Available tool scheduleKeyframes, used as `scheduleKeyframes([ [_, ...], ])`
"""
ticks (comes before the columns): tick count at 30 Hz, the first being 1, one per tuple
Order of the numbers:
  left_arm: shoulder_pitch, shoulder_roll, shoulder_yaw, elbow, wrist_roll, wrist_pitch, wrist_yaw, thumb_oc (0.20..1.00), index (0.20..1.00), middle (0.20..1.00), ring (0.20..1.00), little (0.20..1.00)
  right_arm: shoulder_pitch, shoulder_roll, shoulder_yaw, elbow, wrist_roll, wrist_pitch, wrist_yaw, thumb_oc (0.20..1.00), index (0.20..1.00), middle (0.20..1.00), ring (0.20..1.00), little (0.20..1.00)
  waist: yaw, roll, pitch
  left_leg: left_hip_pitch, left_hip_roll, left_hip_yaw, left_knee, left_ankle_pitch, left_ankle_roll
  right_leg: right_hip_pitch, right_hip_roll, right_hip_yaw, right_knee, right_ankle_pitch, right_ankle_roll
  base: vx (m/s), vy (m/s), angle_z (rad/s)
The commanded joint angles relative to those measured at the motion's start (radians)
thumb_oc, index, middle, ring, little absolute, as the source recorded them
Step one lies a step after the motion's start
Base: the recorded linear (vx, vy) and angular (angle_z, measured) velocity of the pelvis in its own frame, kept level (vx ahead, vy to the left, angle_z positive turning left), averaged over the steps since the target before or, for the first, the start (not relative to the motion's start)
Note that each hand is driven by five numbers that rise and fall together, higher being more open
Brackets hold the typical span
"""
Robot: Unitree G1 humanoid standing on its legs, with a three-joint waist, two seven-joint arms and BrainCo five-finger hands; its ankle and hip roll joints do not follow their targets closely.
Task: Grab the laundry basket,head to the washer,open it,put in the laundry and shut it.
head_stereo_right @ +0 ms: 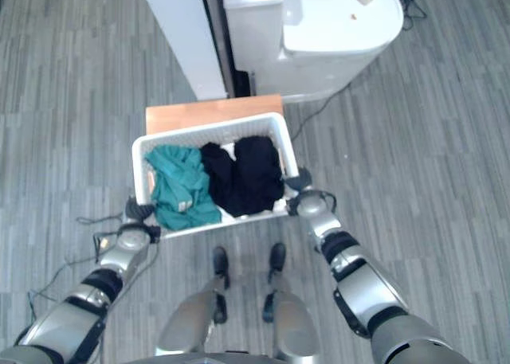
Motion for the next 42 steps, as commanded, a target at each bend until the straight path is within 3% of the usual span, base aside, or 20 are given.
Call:
scheduleKeyframes([
  [1,0.075,-0.025,0.035,-0.142,-0.015,-0.072,-0.022,0.2,0.2,0.2,0.2,0.2,0.133,0.04,-0.029,-0.184,-0.023,-0.065,0.078,0.2,0.2,0.2,0.2,0.2,-0.012,-0.044,-0.076,-0.011,-0.036,-0.008,0.002,-0.02,-0.033,-0.011,-0.037,0.064,0.098,-0.117,0.102,0.03,-0.017,0.02],
  [9,0.306,-0.015,0.105,-0.429,-0.013,-0.067,-0.097,0.2,0.2,0.2,0.2,0.2,0.415,-0.064,-0.183,-0.526,-0.141,-0.078,0.125,0.2,0.2,0.2,0.2,0.2,-0.047,-0.032,-0.138,0.083,-0.032,0.002,-0.001,-0.048,-0.032,0.084,-0.03,0.054,0.083,-0.144,0.1,0.04,-0.033,-0.01],
  [13,0.42,-0.015,0.116,-0.553,-0.011,-0.049,-0.156,0.2,0.2,0.2,0.2,0.2,0.575,-0.073,-0.283,-0.682,-0.16,-0.091,0.15,0.2,0.2,0.2,0.2,0.2,-0.079,-0.025,-0.173,0.127,-0.02,0.007,0.003,-0.053,-0.036,0.127,-0.016,0.068,0.088,-0.167,0.09,0.02,-0.081,-0.1],
  [18,0.47,-0.017,0.107,-0.613,-0.013,-0.041,-0.167,0.2,0.2,0.2,0.2,0.2,0.658,-0.075,-0.327,-0.751,-0.144,-0.102,0.163,0.2,0.2,0.2,0.2,0.2,-0.105,-0.031,-0.187,0.14,-0.011,0.013,0.042,-0.071,-0.038,0.147,-0.005,0.089,0.086,-0.173,0.082,-0.02,-0.048,-0.17],
  [20,0.487,-0.028,0.102,-0.642,-0.031,-0.047,-0.161,0.2,0.2,0.2,0.2,0.2,0.675,-0.08,-0.331,-0.782,-0.147,-0.105,0.162,0.2,0.2,0.2,0.2,0.2,-0.11,-0.036,-0.185,0.138,-0.031,-0.069,0.068,-0.096,-0.035,0.136,0.002,0.127,0.103,-0.175,0.077,-0.04,0.03,-0.3],
  [21,0.486,-0.027,0.102,-0.642,-0.031,-0.047,-0.161,0.2,0.2,0.2,0.2,0.2,0.675,-0.08,-0.332,-0.782,-0.147,-0.104,0.162,0.2,0.2,0.2,0.2,0.2,-0.11,-0.037,-0.187,0.134,-0.031,-0.068,0.068,-0.093,-0.036,0.132,0.002,0.128,0.102,-0.172,0.076,-0.04,0.047,-0.67],
  [22,0.482,-0.026,0.085,-0.656,-0.026,-0.046,-0.163,0.2,0.2,0.2,0.2,0.2,0.692,-0.087,-0.341,-0.793,-0.148,-0.105,0.166,0.2,0.2,0.2,0.2,0.2,-0.123,-0.038,-0.19,0.129,-0.058,-0.137,0.07,-0.114,-0.031,0.117,0.011,0.164,0.108,-0.166,0.075,-0.01,0.032,-0.88],
  [23,0.482,-0.027,0.084,-0.655,-0.026,-0.047,-0.163,0.2,0.2,0.2,0.2,0.2,0.693,-0.087,-0.341,-0.795,-0.148,-0.105,0.166,0.2,0.2,0.2,0.2,0.2,-0.122,-0.037,-0.191,0.13,-0.058,-0.137,0.07,-0.115,-0.031,0.116,0.011,0.165,0.108,-0.167,0.075,0.03,0.084,-1.1],
  [25,0.486,-0.009,0.073,-0.681,-0.006,-0.045,-0.176,0.2,0.2,0.2,0.2,0.2,0.723,-0.099,-0.369,-0.811,-0.147,-0.107,0.17,0.2,0.2,0.2,0.2,0.2,-0.167,-0.033,-0.213,0.152,-0.064,-0.105,0.047,-0.128,-0.016,0.103,0.024,0.22,0.107,-0.148,0.086,0.05,0.086,-0.7],
  [29,0.466,0.007,0.068,-0.698,0.007,-0.045,-0.175,0.2,0.2,0.2,0.2,0.2,0.714,-0.094,-0.378,-0.823,-0.134,-0.11,0.165,0.2,0.2,0.2,0.2,0.2,-0.197,-0.039,-0.205,0.159,-0.057,-0.012,0.053,-0.147,0.0,0.053,0.046,0.304,0.131,-0.128,0.111,-0.06,0.102,-1.03],
  [30,0.441,0.02,0.078,-0.715,0.012,-0.051,-0.157,0.2,0.2,0.2,0.2,0.2,0.686,-0.077,-0.366,-0.837,-0.133,-0.12,0.162,0.2,0.2,0.2,0.2,0.2,-0.212,-0.05,-0.184,0.156,-0.036,0.111,0.07,-0.172,0.017,-0.018,0.061,0.322,0.175,-0.112,0.137,-0.12,0.018,-1.8],
  [31,0.441,0.021,0.079,-0.715,0.012,-0.052,-0.157,0.2,0.2,0.2,0.2,0.2,0.685,-0.077,-0.366,-0.837,-0.133,-0.12,0.161,0.2,0.2,0.2,0.2,0.2,-0.208,-0.052,-0.186,0.152,-0.036,0.116,0.07,-0.169,0.016,-0.023,0.062,0.327,0.174,-0.107,0.136,-0.14,-0.042,-2.58],
  [32,0.433,0.029,0.086,-0.728,0.012,-0.056,-0.153,0.2,0.2,0.2,0.2,0.2,0.68,-0.062,-0.359,-0.847,-0.133,-0.128,0.163,0.2,0.2,0.2,0.2,0.2,-0.196,-0.054,-0.181,0.165,-0.016,0.189,0.059,-0.173,0.016,-0.037,0.016,0.18,0.185,-0.112,0.134,-0.04,-0.072,-2.03],
  [33,0.433,0.029,0.085,-0.728,0.011,-0.056,-0.153,0.2,0.2,0.2,0.2,0.2,0.681,-0.061,-0.359,-0.847,-0.134,-0.128,0.163,0.2,0.2,0.2,0.2,0.2,-0.195,-0.054,-0.18,0.166,-0.016,0.188,0.059,-0.173,0.016,-0.037,0.016,0.179,0.186,-0.113,0.134,-0.02,-0.112,-2.1],
  [34,0.432,0.032,0.087,-0.73,0.011,-0.056,-0.156,0.2,0.2,0.2,0.2,0.2,0.687,-0.057,-0.359,-0.855,-0.133,-0.129,0.166,0.2,0.2,0.2,0.2,0.2,-0.192,-0.053,-0.182,0.173,-0.004,0.214,0.057,-0.168,0.012,-0.035,-0.01,0.095,0.19,-0.123,0.129,0.1,-0.109,-1.5],
  [35,0.44,0.034,0.098,-0.74,0.005,-0.056,-0.155,0.2,0.2,0.2,0.2,0.2,0.693,-0.052,-0.356,-0.86,-0.137,-0.134,0.165,0.2,0.2,0.2,0.2,0.2,-0.17,-0.041,-0.186,0.208,0.024,0.264,0.061,-0.188,0.001,-0.017,-0.07,-0.085,0.223,-0.168,0.118,0.1,-0.113,-1.19],
  [36,0.44,0.035,0.098,-0.74,0.005,-0.056,-0.155,0.2,0.2,0.2,0.2,0.2,0.694,-0.052,-0.356,-0.861,-0.137,-0.133,0.165,0.2,0.2,0.2,0.2,0.2,-0.171,-0.042,-0.185,0.21,0.024,0.263,0.061,-0.189,0.0,-0.016,-0.07,-0.086,0.226,-0.172,0.117,0.13,-0.176,-1.92],
  [37,0.452,0.035,0.103,-0.743,0.008,-0.053,-0.163,0.2,0.2,0.2,0.2,0.2,0.696,-0.052,-0.356,-0.866,-0.136,-0.135,0.169,0.2,0.2,0.2,0.2,0.2,-0.17,-0.045,-0.195,0.229,0.043,0.333,0.071,-0.192,-0.005,0.001,-0.108,-0.19,0.24,-0.18,0.109,0.11,-0.197,-1.74],
  [41,0.469,0.025,0.091,-0.729,0.027,-0.047,-0.194,0.2,0.2,0.2,0.2,0.2,0.721,-0.058,-0.375,-0.876,-0.129,-0.133,0.183,0.2,0.2,0.2,0.2,0.2,-0.194,-0.049,-0.214,0.258,0.064,0.38,0.119,-0.214,-0.022,0.013,-0.099,-0.155,0.21,-0.185,0.104,0.2,-0.223,-1.18],
  [42,0.468,0.018,0.076,-0.728,0.026,-0.049,-0.205,0.2,0.2,0.2,0.2,0.2,0.735,-0.073,-0.386,-0.882,-0.121,-0.136,0.18,0.2,0.2,0.2,0.2,0.2,-0.207,-0.052,-0.211,0.247,0.1,0.377,0.241,-0.221,-0.03,0.037,-0.078,-0.111,0.191,-0.195,0.084,0.18,-0.207,-0.68],
])
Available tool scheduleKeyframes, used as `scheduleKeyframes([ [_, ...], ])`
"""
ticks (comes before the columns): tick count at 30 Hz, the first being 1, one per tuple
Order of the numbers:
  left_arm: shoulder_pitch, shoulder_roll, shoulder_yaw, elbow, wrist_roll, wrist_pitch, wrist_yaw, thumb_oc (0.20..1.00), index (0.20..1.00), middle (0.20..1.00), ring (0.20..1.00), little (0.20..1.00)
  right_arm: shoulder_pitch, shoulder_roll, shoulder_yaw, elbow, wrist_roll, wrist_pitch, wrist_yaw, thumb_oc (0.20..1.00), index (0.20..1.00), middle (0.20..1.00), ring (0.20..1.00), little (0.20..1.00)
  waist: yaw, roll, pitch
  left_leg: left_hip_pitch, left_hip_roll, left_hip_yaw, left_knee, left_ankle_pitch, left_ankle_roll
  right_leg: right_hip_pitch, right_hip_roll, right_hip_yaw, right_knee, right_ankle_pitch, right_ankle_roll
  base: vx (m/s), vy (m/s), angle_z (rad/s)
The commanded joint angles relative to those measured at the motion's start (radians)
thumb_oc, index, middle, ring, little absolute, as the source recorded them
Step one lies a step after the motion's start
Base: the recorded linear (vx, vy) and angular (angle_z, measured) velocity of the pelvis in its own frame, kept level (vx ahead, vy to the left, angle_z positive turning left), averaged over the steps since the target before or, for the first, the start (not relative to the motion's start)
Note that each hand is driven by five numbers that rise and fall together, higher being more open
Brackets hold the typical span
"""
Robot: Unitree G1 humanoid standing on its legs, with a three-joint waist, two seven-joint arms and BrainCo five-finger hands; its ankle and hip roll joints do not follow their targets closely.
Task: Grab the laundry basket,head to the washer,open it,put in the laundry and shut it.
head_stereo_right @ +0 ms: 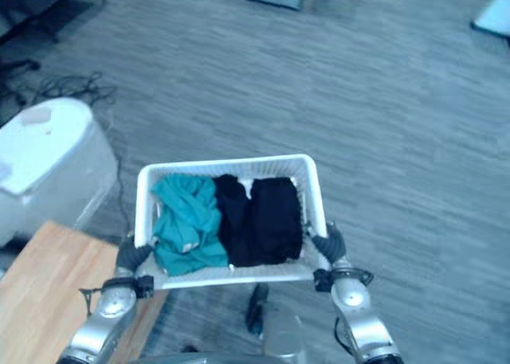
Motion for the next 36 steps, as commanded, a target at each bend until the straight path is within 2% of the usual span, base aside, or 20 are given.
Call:
scheduleKeyframes([
  [1,-0.034,0.014,0.016,-0.097,-0.029,-0.111,-0.111,0.2,0.2,0.2,0.2,0.2,-0.021,-0.033,-0.063,-0.128,0.086,-0.131,0.075,0.2,0.2,0.2,0.2,0.2,-0.048,-0.018,-0.04,-0.084,0.011,-0.112,0.177,-0.086,-0.028,0.115,-0.007,0.14,-0.142,-0.044,0.153,0.25,-0.301,-0.7],
  [2,-0.04,0.008,0.005,-0.096,-0.032,-0.111,-0.108,0.2,0.2,0.2,0.2,0.2,-0.02,-0.045,-0.068,-0.133,0.094,-0.134,0.069,0.2,0.2,0.2,0.2,0.2,-0.047,-0.019,-0.029,-0.103,0.041,-0.127,0.26,-0.065,-0.039,0.138,0.012,0.156,-0.152,-0.056,0.135,0.22,-0.287,-0.6],
  [3,-0.048,0.002,-0.011,-0.096,-0.044,-0.114,-0.098,0.2,0.2,0.2,0.2,0.2,-0.025,-0.06,-0.074,-0.131,0.101,-0.133,0.058,0.2,0.2,0.2,0.2,0.2,-0.029,-0.021,-0.016,-0.16,0.064,-0.219,0.39,-0.017,-0.054,0.18,0.04,0.182,-0.17,-0.074,0.108,0.29,-0.322,-0.53],
  [5,-0.043,-0.004,-0.025,-0.099,-0.057,-0.119,-0.097,0.2,0.2,0.2,0.2,0.2,-0.027,-0.067,-0.071,-0.136,0.103,-0.128,0.056,0.2,0.2,0.2,0.2,0.2,-0.003,-0.029,-0.015,-0.248,-0.012,-0.35,0.426,-0.052,-0.028,0.218,0.053,0.227,-0.196,-0.079,0.105,0.29,-0.197,-0.79],
  [6,-0.032,-0.008,-0.031,-0.105,-0.057,-0.118,-0.095,0.2,0.2,0.2,0.2,0.2,-0.029,-0.07,-0.069,-0.141,0.102,-0.127,0.055,0.2,0.2,0.2,0.2,0.2,0.023,-0.043,-0.016,-0.316,-0.101,-0.427,0.361,-0.074,0.008,0.233,0.047,0.274,-0.208,-0.069,0.112,0.2,-0.081,-0.79],
  [9,-0.029,-0.006,-0.031,-0.107,-0.053,-0.112,-0.092,0.2,0.2,0.2,0.2,0.2,-0.033,-0.068,-0.065,-0.134,0.098,-0.126,0.046,0.2,0.2,0.2,0.2,0.2,0.045,-0.035,-0.02,-0.373,-0.144,-0.481,0.263,-0.028,0.008,0.259,0.059,0.31,-0.216,-0.077,0.117,0.33,-0.034,-0.96],
  [10,-0.026,-0.006,-0.022,-0.108,-0.047,-0.105,-0.089,0.2,0.2,0.2,0.2,0.2,-0.038,-0.065,-0.063,-0.118,0.092,-0.125,0.031,0.2,0.2,0.2,0.2,0.2,0.075,-0.016,-0.014,-0.428,-0.176,-0.529,0.158,0.066,-0.014,0.311,0.093,0.347,-0.225,-0.097,0.118,0.33,-0.036,-0.75],
  [11,-0.029,-0.006,-0.019,-0.113,-0.046,-0.104,-0.09,0.2,0.2,0.2,0.2,0.2,-0.041,-0.063,-0.064,-0.118,0.088,-0.125,0.027,0.2,0.2,0.2,0.2,0.2,0.084,-0.009,-0.014,-0.452,-0.18,-0.545,0.116,0.094,-0.021,0.324,0.107,0.363,-0.227,-0.102,0.116,0.44,-0.035,-0.71],
  [13,-0.03,-0.004,-0.013,-0.118,-0.04,-0.1,-0.089,0.2,0.2,0.2,0.2,0.2,-0.041,-0.06,-0.068,-0.113,0.086,-0.125,0.022,0.2,0.2,0.2,0.2,0.2,0.1,-0.006,-0.014,-0.483,-0.183,-0.556,0.076,0.129,-0.028,0.358,0.121,0.403,-0.226,-0.125,0.113,0.33,0.009,-0.49],
  [17,-0.02,0.003,-0.006,-0.121,-0.034,-0.102,-0.097,0.2,0.2,0.2,0.2,0.2,-0.024,-0.042,-0.067,-0.115,0.097,-0.126,0.043,0.2,0.2,0.2,0.2,0.2,0.1,-0.006,-0.039,-0.433,-0.179,-0.557,0.061,0.129,0.003,0.397,0.114,0.439,-0.2,-0.164,0.127,0.35,0.094,-0.77],
  [18,-0.011,0.017,-0.003,-0.129,-0.036,-0.099,-0.103,0.2,0.2,0.2,0.2,0.2,-0.023,-0.021,-0.058,-0.119,0.097,-0.132,0.058,0.2,0.2,0.2,0.2,0.2,0.106,-0.022,-0.059,-0.392,-0.178,-0.516,0.065,0.092,0.03,0.372,0.075,0.453,-0.097,-0.125,0.168,0.53,0.198,-0.66],
  [20,-0.018,0.034,0.005,-0.13,-0.037,-0.096,-0.098,0.2,0.2,0.2,0.2,0.2,-0.045,-0.016,-0.045,-0.117,0.089,-0.132,0.065,0.2,0.2,0.2,0.2,0.2,0.106,-0.021,-0.054,-0.35,-0.17,-0.495,0.053,0.067,0.051,0.299,0.067,0.462,0.052,-0.064,0.21,0.31,0.113,-1.04],
  [21,-0.018,0.034,0.005,-0.13,-0.037,-0.096,-0.098,0.2,0.2,0.2,0.2,0.2,-0.045,-0.016,-0.045,-0.117,0.089,-0.132,0.065,0.2,0.2,0.2,0.2,0.2,0.107,-0.021,-0.055,-0.351,-0.169,-0.494,0.052,0.067,0.051,0.298,0.068,0.463,0.052,-0.064,0.21,0.25,0.062,-0.88],
  [22,-0.021,0.046,0.012,-0.128,-0.031,-0.095,-0.093,0.2,0.2,0.2,0.2,0.2,-0.062,-0.007,-0.027,-0.112,0.083,-0.13,0.072,0.2,0.2,0.2,0.2,0.2,0.102,-0.021,-0.043,-0.3,-0.17,-0.475,0.043,0.036,0.068,0.227,0.05,0.435,0.142,-0.009,0.242,0.25,0.045,-0.34],
  [23,-0.021,0.05,0.015,-0.129,-0.032,-0.095,-0.093,0.2,0.2,0.2,0.2,0.2,-0.067,-0.005,-0.019,-0.109,0.08,-0.127,0.077,0.2,0.2,0.2,0.2,0.2,0.101,-0.017,-0.039,-0.269,-0.166,-0.469,0.031,0.024,0.071,0.187,0.04,0.409,0.147,-0.002,0.239,0.46,0.049,-0.39],
  [26,-0.005,0.055,0.031,-0.132,-0.038,-0.098,-0.098,0.2,0.2,0.2,0.2,0.2,-0.075,-0.014,-0.009,-0.103,0.081,-0.119,0.086,0.2,0.2,0.2,0.2,0.2,0.085,0.004,-0.029,-0.167,-0.158,-0.465,-0.014,-0.017,0.061,0.056,0.055,0.3,0.009,-0.029,0.2,0.37,-0.003,-0.31],
  [27,-0.004,0.054,0.031,-0.132,-0.038,-0.098,-0.098,0.2,0.2,0.2,0.2,0.2,-0.075,-0.015,-0.009,-0.103,0.081,-0.119,0.086,0.2,0.2,0.2,0.2,0.2,0.082,0.007,-0.028,-0.162,-0.157,-0.468,-0.017,-0.019,0.06,0.061,0.056,0.297,0.007,-0.031,0.2,0.31,-0.037,-0.06],
  [31,0.005,0.04,0.055,-0.124,-0.023,-0.103,-0.101,0.2,0.2,0.2,0.2,0.2,-0.063,-0.017,-0.025,-0.101,0.076,-0.118,0.085,0.2,0.2,0.2,0.2,0.2,0.05,0.004,-0.011,-0.052,-0.168,-0.501,-0.05,-0.071,0.035,-0.033,0.043,0.231,-0.213,0.058,0.226,0.42,-0.103,0.15],
  [35,0.003,0.028,0.049,-0.116,-0.012,-0.111,-0.107,0.2,0.2,0.2,0.2,0.2,-0.04,-0.017,-0.032,-0.109,0.072,-0.122,0.096,0.2,0.2,0.2,0.2,0.2,0.038,0.0,-0.021,0.006,-0.174,-0.537,-0.029,-0.126,0.029,-0.013,0.025,0.236,-0.208,0.08,0.215,0.44,-0.183,0.51],
  [36,0.003,0.008,0.037,-0.109,-0.02,-0.114,-0.107,0.2,0.2,0.2,0.2,0.2,-0.031,-0.019,-0.038,-0.1,0.071,-0.124,0.098,0.2,0.2,0.2,0.2,0.2,0.026,0.015,-0.041,0.02,-0.134,-0.551,0.058,-0.11,-0.003,0.011,0.036,0.244,-0.173,0.073,0.187,0.43,-0.238,0.5],
])
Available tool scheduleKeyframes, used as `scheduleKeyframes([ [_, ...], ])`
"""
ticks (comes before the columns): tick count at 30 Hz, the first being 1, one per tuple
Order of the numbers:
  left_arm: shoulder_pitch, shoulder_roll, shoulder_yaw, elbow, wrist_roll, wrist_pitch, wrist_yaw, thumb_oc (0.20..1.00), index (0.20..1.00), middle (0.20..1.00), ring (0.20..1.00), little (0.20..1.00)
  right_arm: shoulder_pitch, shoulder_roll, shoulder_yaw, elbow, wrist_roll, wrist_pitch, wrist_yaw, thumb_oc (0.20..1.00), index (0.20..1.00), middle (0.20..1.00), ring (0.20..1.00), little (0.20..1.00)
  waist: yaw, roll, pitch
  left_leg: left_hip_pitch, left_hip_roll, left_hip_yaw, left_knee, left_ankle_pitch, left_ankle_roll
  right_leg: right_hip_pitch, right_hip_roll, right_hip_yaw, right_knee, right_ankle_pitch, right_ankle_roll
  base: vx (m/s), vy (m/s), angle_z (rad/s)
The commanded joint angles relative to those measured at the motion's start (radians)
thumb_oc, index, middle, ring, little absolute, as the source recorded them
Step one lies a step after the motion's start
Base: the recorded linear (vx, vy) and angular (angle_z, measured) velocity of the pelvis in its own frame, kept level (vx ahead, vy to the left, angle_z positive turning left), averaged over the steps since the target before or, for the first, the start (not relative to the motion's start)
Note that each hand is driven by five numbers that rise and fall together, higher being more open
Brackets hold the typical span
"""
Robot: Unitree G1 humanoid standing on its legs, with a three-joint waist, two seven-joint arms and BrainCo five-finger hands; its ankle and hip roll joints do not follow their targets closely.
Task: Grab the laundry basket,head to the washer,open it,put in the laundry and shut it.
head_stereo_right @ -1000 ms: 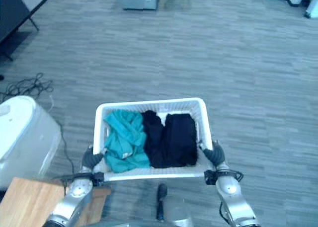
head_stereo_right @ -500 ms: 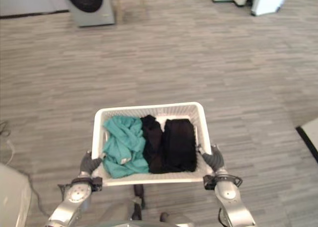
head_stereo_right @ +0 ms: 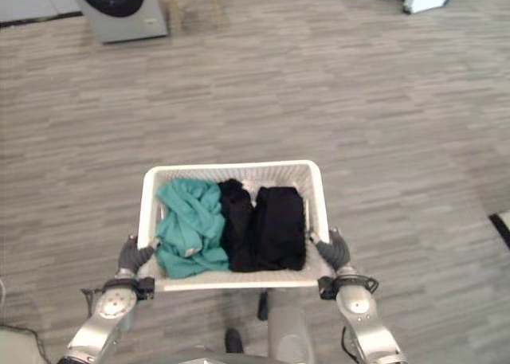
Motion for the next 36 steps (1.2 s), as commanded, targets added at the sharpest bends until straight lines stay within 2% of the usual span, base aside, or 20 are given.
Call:
scheduleKeyframes([
  [1,-0.025,0.007,0.029,-0.131,-0.029,-0.12,-0.082,0.2,0.2,0.2,0.2,0.2,-0.08,-0.018,-0.052,-0.107,0.064,-0.12,0.083,0.2,0.2,0.2,0.2,0.2,-0.017,0.006,-0.039,-0.047,0.153,-0.01,0.185,-0.006,-0.08,0.149,0.008,0.02,-0.008,0.014,0.074,0.43,-0.242,0.56],
  [2,-0.025,0.007,0.029,-0.131,-0.029,-0.12,-0.083,0.2,0.2,0.2,0.2,0.2,-0.08,-0.019,-0.052,-0.107,0.064,-0.119,0.083,0.2,0.2,0.2,0.2,0.2,-0.02,0.006,-0.04,-0.053,0.154,-0.013,0.191,-0.008,-0.081,0.149,0.008,0.018,-0.009,0.015,0.073,0.25,-0.227,0.52],
  [3,-0.03,0.001,0.023,-0.131,-0.044,-0.116,-0.081,0.2,0.2,0.2,0.2,0.2,-0.085,-0.033,-0.059,-0.099,0.073,-0.125,0.074,0.2,0.2,0.2,0.2,0.2,-0.012,0.008,-0.035,-0.121,0.192,-0.009,0.381,0.096,-0.121,0.206,0.017,0.004,-0.016,-0.006,0.044,0.29,-0.273,0.55],
  [4,-0.027,0.001,0.023,-0.135,-0.047,-0.118,-0.081,0.2,0.2,0.2,0.2,0.2,-0.083,-0.04,-0.064,-0.103,0.077,-0.126,0.072,0.2,0.2,0.2,0.2,0.2,-0.008,0.002,-0.034,-0.154,0.208,0.002,0.47,0.137,-0.129,0.232,0.017,-0.002,-0.02,-0.018,0.027,0.29,-0.271,0.45],
  [6,-0.025,0.002,0.023,-0.134,-0.051,-0.118,-0.085,0.2,0.2,0.2,0.2,0.2,-0.08,-0.049,-0.073,-0.104,0.078,-0.123,0.065,0.2,0.2,0.2,0.2,0.2,-0.002,-0.01,-0.035,-0.185,0.23,0.035,0.552,0.157,-0.12,0.272,0.021,-0.004,-0.022,-0.05,0.005,0.31,-0.202,-0.08],
  [8,-0.027,0.001,0.023,-0.131,-0.054,-0.116,-0.083,0.2,0.2,0.2,0.2,0.2,-0.078,-0.053,-0.076,-0.105,0.078,-0.118,0.063,0.2,0.2,0.2,0.2,0.2,0.006,-0.017,-0.037,-0.218,0.216,0.049,0.564,0.138,-0.107,0.29,0.015,0.002,-0.026,-0.061,0.002,0.34,-0.126,-0.29],
  [9,-0.032,-0.004,0.013,-0.131,-0.057,-0.111,-0.083,0.2,0.2,0.2,0.2,0.2,-0.071,-0.06,-0.088,-0.111,0.083,-0.11,0.06,0.2,0.2,0.2,0.2,0.2,0.026,-0.025,-0.028,-0.316,0.184,0.063,0.557,0.084,-0.086,0.346,0.01,0.017,-0.031,-0.088,0.005,0.24,-0.045,-0.2],
  [13,-0.027,-0.003,0.004,-0.131,-0.046,-0.104,-0.089,0.2,0.2,0.2,0.2,0.2,-0.048,-0.055,-0.103,-0.115,0.088,-0.109,0.055,0.2,0.2,0.2,0.2,0.2,0.046,-0.028,-0.025,-0.401,0.15,0.089,0.416,0.046,-0.061,0.412,0.009,0.025,-0.046,-0.125,0.021,0.37,-0.018,-0.23],
  [14,-0.024,-0.004,0.005,-0.132,-0.043,-0.1,-0.091,0.2,0.2,0.2,0.2,0.2,-0.044,-0.053,-0.103,-0.112,0.085,-0.107,0.054,0.2,0.2,0.2,0.2,0.2,0.051,-0.023,-0.025,-0.411,0.141,0.093,0.349,0.07,-0.064,0.43,0.017,0.026,-0.048,-0.135,0.024,0.43,0.009,-0.1],
  [15,-0.014,-0.005,0.015,-0.137,-0.039,-0.096,-0.09,0.2,0.2,0.2,0.2,0.2,-0.047,-0.047,-0.101,-0.099,0.077,-0.105,0.045,0.2,0.2,0.2,0.2,0.2,0.076,-0.009,-0.024,-0.471,0.133,0.077,0.188,0.173,-0.086,0.483,0.049,0.049,-0.066,-0.159,0.028,0.43,0.008,0.01],
  [17,-0.006,-0.008,0.02,-0.144,-0.039,-0.093,-0.094,0.2,0.2,0.2,0.2,0.2,-0.054,-0.043,-0.1,-0.092,0.065,-0.105,0.042,0.2,0.2,0.2,0.2,0.2,0.098,-0.009,-0.025,-0.507,0.131,0.053,0.095,0.209,-0.096,0.524,0.06,0.072,-0.076,-0.18,0.03,0.52,0.018,-0.27],
  [21,0.007,-0.006,0.032,-0.147,-0.037,-0.09,-0.103,0.2,0.2,0.2,0.2,0.2,-0.054,-0.029,-0.096,-0.097,0.057,-0.111,0.053,0.2,0.2,0.2,0.2,0.2,0.112,-0.006,-0.05,-0.5,0.151,0.04,0.092,0.248,-0.089,0.571,0.065,0.099,-0.056,-0.22,0.037,0.41,0.056,-0.39],
  [23,0.007,-0.002,0.034,-0.141,-0.036,-0.089,-0.096,0.2,0.2,0.2,0.2,0.2,-0.06,-0.019,-0.079,-0.089,0.05,-0.109,0.056,0.2,0.2,0.2,0.2,0.2,0.122,-0.021,-0.068,-0.5,0.137,0.035,0.145,0.232,-0.072,0.575,0.037,0.115,-0.012,-0.21,0.05,0.54,0.146,-0.3],
  [25,0.004,0.013,0.036,-0.132,-0.036,-0.084,-0.09,0.2,0.2,0.2,0.2,0.2,-0.071,-0.01,-0.059,-0.079,0.015,-0.103,0.066,0.2,0.2,0.2,0.2,0.2,0.126,-0.047,-0.087,-0.441,0.112,0.048,0.156,0.178,-0.034,0.535,-0.017,0.136,0.144,-0.104,0.105,0.49,0.157,-0.21],
  [26,0.004,0.013,0.036,-0.132,-0.036,-0.084,-0.09,0.2,0.2,0.2,0.2,0.2,-0.071,-0.01,-0.059,-0.079,0.015,-0.103,0.066,0.2,0.2,0.2,0.2,0.2,0.126,-0.047,-0.087,-0.441,0.112,0.048,0.156,0.178,-0.034,0.535,-0.017,0.136,0.144,-0.104,0.105,0.39,0.118,-0.43],
  [27,-0.003,0.026,0.036,-0.129,-0.037,-0.086,-0.087,0.2,0.2,0.2,0.2,0.2,-0.08,-0.006,-0.051,-0.082,0.002,-0.106,0.067,0.2,0.2,0.2,0.2,0.2,0.121,-0.051,-0.085,-0.385,0.097,0.048,0.15,0.139,-0.006,0.468,-0.029,0.162,0.281,0.014,0.134,0.24,0.074,-0.48],
  [28,-0.004,0.026,0.036,-0.128,-0.037,-0.086,-0.087,0.2,0.2,0.2,0.2,0.2,-0.081,-0.006,-0.051,-0.082,0.002,-0.106,0.067,0.2,0.2,0.2,0.2,0.2,0.125,-0.048,-0.087,-0.389,0.102,0.05,0.149,0.141,-0.007,0.463,-0.024,0.165,0.279,0.019,0.133,0.47,0.121,-0.38],
  [29,-0.018,0.036,0.038,-0.127,-0.036,-0.084,-0.078,0.2,0.2,0.2,0.2,0.2,-0.087,-0.004,-0.043,-0.082,-0.009,-0.102,0.072,0.2,0.2,0.2,0.2,0.2,0.106,-0.031,-0.066,-0.317,0.108,0.034,0.129,0.113,0.008,0.357,-0.009,0.162,0.365,0.018,0.121,0.35,0.058,-0.15],
  [33,-0.02,0.04,0.049,-0.133,-0.041,-0.086,-0.073,0.2,0.2,0.2,0.2,0.2,-0.096,-0.011,-0.036,-0.078,0.006,-0.095,0.077,0.2,0.2,0.2,0.2,0.2,0.065,-0.005,-0.038,-0.186,0.109,0.012,0.083,0.06,0.002,0.198,0.017,0.081,0.244,-0.055,0.09,0.45,0.013,0.09],
  [36,-0.007,0.027,0.059,-0.13,-0.036,-0.093,-0.075,0.2,0.2,0.2,0.2,0.2,-0.09,-0.016,-0.038,-0.069,0.006,-0.086,0.076,0.2,0.2,0.2,0.2,0.2,0.034,-0.012,-0.02,-0.102,0.09,-0.014,0.065,0.014,-0.013,0.144,0.028,0.05,0.038,-0.026,0.1,0.46,-0.073,0.19],
])
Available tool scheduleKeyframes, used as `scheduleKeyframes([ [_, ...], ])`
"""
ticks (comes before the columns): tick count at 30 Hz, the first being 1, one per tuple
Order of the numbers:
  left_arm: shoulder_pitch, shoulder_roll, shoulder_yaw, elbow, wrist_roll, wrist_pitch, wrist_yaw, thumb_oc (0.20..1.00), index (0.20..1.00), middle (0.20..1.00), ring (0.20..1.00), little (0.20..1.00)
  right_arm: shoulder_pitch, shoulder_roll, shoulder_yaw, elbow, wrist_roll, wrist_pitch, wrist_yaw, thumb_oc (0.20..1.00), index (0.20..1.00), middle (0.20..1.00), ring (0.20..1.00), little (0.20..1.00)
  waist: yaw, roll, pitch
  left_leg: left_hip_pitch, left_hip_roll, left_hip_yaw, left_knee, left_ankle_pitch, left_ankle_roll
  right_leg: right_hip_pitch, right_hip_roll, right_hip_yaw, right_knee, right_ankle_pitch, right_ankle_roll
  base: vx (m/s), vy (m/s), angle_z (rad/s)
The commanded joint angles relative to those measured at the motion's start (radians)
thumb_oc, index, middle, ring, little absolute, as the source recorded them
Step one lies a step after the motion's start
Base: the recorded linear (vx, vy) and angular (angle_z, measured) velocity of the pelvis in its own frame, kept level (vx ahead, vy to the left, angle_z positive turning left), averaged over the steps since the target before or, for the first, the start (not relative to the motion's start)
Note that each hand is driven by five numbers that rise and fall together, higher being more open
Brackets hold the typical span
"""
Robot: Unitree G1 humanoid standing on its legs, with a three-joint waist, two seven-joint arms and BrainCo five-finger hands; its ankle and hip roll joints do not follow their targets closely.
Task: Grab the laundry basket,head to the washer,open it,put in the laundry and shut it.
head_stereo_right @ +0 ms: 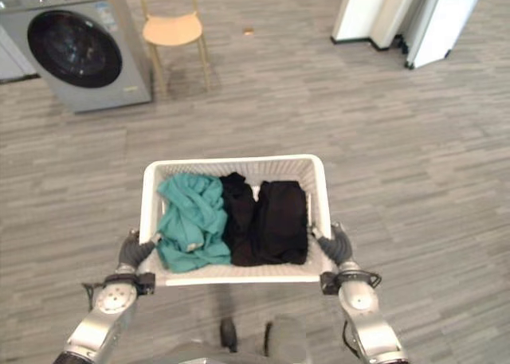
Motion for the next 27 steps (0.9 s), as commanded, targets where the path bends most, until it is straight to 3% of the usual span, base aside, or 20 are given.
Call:
scheduleKeyframes([
  [1,0.017,0.013,0.04,-0.095,-0.026,-0.101,-0.062,0.2,0.2,0.2,0.2,0.2,-0.058,-0.02,-0.018,-0.039,0.048,-0.085,0.055,0.2,0.2,0.2,0.2,0.2,-0.021,-0.004,-0.008,0.055,0.046,-0.066,0.065,-0.094,-0.075,0.094,0.04,-0.025,-0.382,0.275,0.044,0.48,-0.112,0.25],
  [4,0.014,0.011,0.041,-0.088,-0.02,-0.111,-0.068,0.2,0.2,0.2,0.2,0.2,-0.048,-0.026,-0.024,-0.041,0.038,-0.085,0.06,0.2,0.2,0.2,0.2,0.2,-0.032,-0.005,-0.013,0.103,0.047,-0.103,0.078,-0.127,-0.086,0.085,0.03,-0.019,-0.399,0.288,0.048,0.47,-0.153,0.25],
  [6,0.015,-0.003,0.03,-0.08,-0.018,-0.11,-0.072,0.2,0.2,0.2,0.2,0.2,-0.043,-0.017,-0.025,-0.038,0.046,-0.091,0.062,0.2,0.2,0.2,0.2,0.2,-0.038,-0.004,-0.025,0.122,0.056,-0.114,0.092,-0.126,-0.102,0.102,0.03,-0.007,-0.383,0.302,0.03,0.41,-0.175,0.53],
  [8,-0.001,-0.012,0.01,-0.072,-0.033,-0.112,-0.078,0.2,0.2,0.2,0.2,0.2,-0.034,-0.025,-0.044,-0.036,0.062,-0.101,0.054,0.2,0.2,0.2,0.2,0.2,-0.045,0.004,-0.038,0.065,0.099,-0.126,0.28,-0.03,-0.163,0.156,0.028,-0.03,-0.376,0.304,-0.001,0.43,-0.297,0.75],
  [11,0.006,-0.014,0.009,-0.081,-0.043,-0.107,-0.084,0.2,0.2,0.2,0.2,0.2,-0.028,-0.04,-0.057,-0.039,0.075,-0.104,0.047,0.2,0.2,0.2,0.2,0.2,-0.032,-0.022,-0.027,-0.054,0.155,-0.074,0.544,0.082,-0.172,0.236,0.022,-0.044,-0.389,0.263,-0.05,0.31,-0.264,0.7],
  [13,0.01,-0.014,0.006,-0.082,-0.049,-0.106,-0.089,0.2,0.2,0.2,0.2,0.2,-0.025,-0.048,-0.06,-0.037,0.074,-0.096,0.044,0.2,0.2,0.2,0.2,0.2,-0.012,-0.029,-0.017,-0.12,0.154,-0.037,0.603,0.032,-0.148,0.289,0.03,-0.039,-0.402,0.233,-0.062,0.26,-0.163,-0.05],
  [15,0.009,-0.016,0.005,-0.079,-0.053,-0.104,-0.088,0.2,0.2,0.2,0.2,0.2,-0.025,-0.051,-0.062,-0.038,0.074,-0.092,0.043,0.2,0.2,0.2,0.2,0.2,-0.002,-0.037,-0.017,-0.17,0.137,-0.022,0.601,0.015,-0.139,0.307,0.023,-0.035,-0.408,0.224,-0.06,0.22,-0.073,-0.16],
  [16,0.012,-0.016,0.007,-0.077,-0.054,-0.102,-0.086,0.2,0.2,0.2,0.2,0.2,-0.018,-0.053,-0.066,-0.043,0.076,-0.088,0.042,0.2,0.2,0.2,0.2,0.2,0.009,-0.042,-0.016,-0.221,0.131,0.004,0.571,-0.007,-0.131,0.331,0.018,-0.04,-0.412,0.208,-0.055,0.47,-0.068,-0.04],
  [17,0.018,-0.018,0.008,-0.079,-0.049,-0.099,-0.089,0.2,0.2,0.2,0.2,0.2,-0.008,-0.055,-0.07,-0.046,0.073,-0.085,0.042,0.2,0.2,0.2,0.2,0.2,0.022,-0.037,-0.013,-0.255,0.138,0.044,0.464,-0.028,-0.124,0.371,0.019,-0.047,-0.416,0.178,-0.044,0.36,-0.032,0.02],
  [18,0.019,-0.018,0.008,-0.08,-0.049,-0.099,-0.089,0.2,0.2,0.2,0.2,0.2,-0.007,-0.055,-0.07,-0.046,0.073,-0.085,0.042,0.2,0.2,0.2,0.2,0.2,0.023,-0.037,-0.013,-0.252,0.137,0.045,0.461,-0.028,-0.124,0.372,0.017,-0.047,-0.416,0.178,-0.043,0.52,0.039,0.05],
  [19,0.031,-0.02,0.019,-0.081,-0.047,-0.095,-0.086,0.2,0.2,0.2,0.2,0.2,-0.011,-0.054,-0.066,-0.042,0.064,-0.084,0.039,0.2,0.2,0.2,0.2,0.2,0.045,-0.02,-0.014,-0.294,0.143,0.069,0.289,0.038,-0.138,0.42,0.036,-0.05,-0.418,0.144,-0.034,0.29,0.034,-0.07],
  [20,0.031,-0.02,0.019,-0.082,-0.047,-0.095,-0.086,0.2,0.2,0.2,0.2,0.2,-0.011,-0.054,-0.066,-0.042,0.064,-0.084,0.039,0.2,0.2,0.2,0.2,0.2,0.045,-0.021,-0.013,-0.288,0.139,0.07,0.28,0.042,-0.138,0.422,0.034,-0.049,-0.418,0.143,-0.033,0.56,0.08,-0.18],
  [21,0.041,-0.027,0.029,-0.087,-0.051,-0.091,-0.08,0.2,0.2,0.2,0.2,0.2,-0.015,-0.052,-0.062,-0.035,0.055,-0.082,0.033,0.2,0.2,0.2,0.2,0.2,0.068,-0.004,-0.015,-0.325,0.149,0.058,0.147,0.112,-0.155,0.46,0.055,-0.041,-0.416,0.114,-0.032,0.29,0.047,-0.26],
  [22,0.042,-0.027,0.03,-0.088,-0.05,-0.091,-0.08,0.2,0.2,0.2,0.2,0.2,-0.015,-0.052,-0.061,-0.034,0.055,-0.083,0.033,0.2,0.2,0.2,0.2,0.2,0.067,-0.009,-0.013,-0.315,0.142,0.058,0.137,0.113,-0.156,0.464,0.049,-0.042,-0.412,0.106,-0.031,0.61,0.105,-0.36],
  [23,0.044,-0.029,0.033,-0.089,-0.052,-0.089,-0.08,0.2,0.2,0.2,0.2,0.2,-0.02,-0.048,-0.062,-0.031,0.05,-0.079,0.032,0.2,0.2,0.2,0.2,0.2,0.079,-0.006,-0.018,-0.355,0.162,0.075,0.06,0.141,-0.165,0.507,0.057,-0.036,-0.409,0.082,-0.027,0.35,0.059,-0.26],
  [27,0.054,-0.028,0.041,-0.093,-0.047,-0.087,-0.086,0.2,0.2,0.2,0.2,0.2,-0.014,-0.043,-0.066,-0.028,0.045,-0.074,0.038,0.2,0.2,0.2,0.2,0.2,0.093,-0.007,-0.035,-0.362,0.171,0.107,0.05,0.178,-0.165,0.558,0.047,-0.015,-0.393,0.053,-0.017,0.5,0.132,-0.17],
])
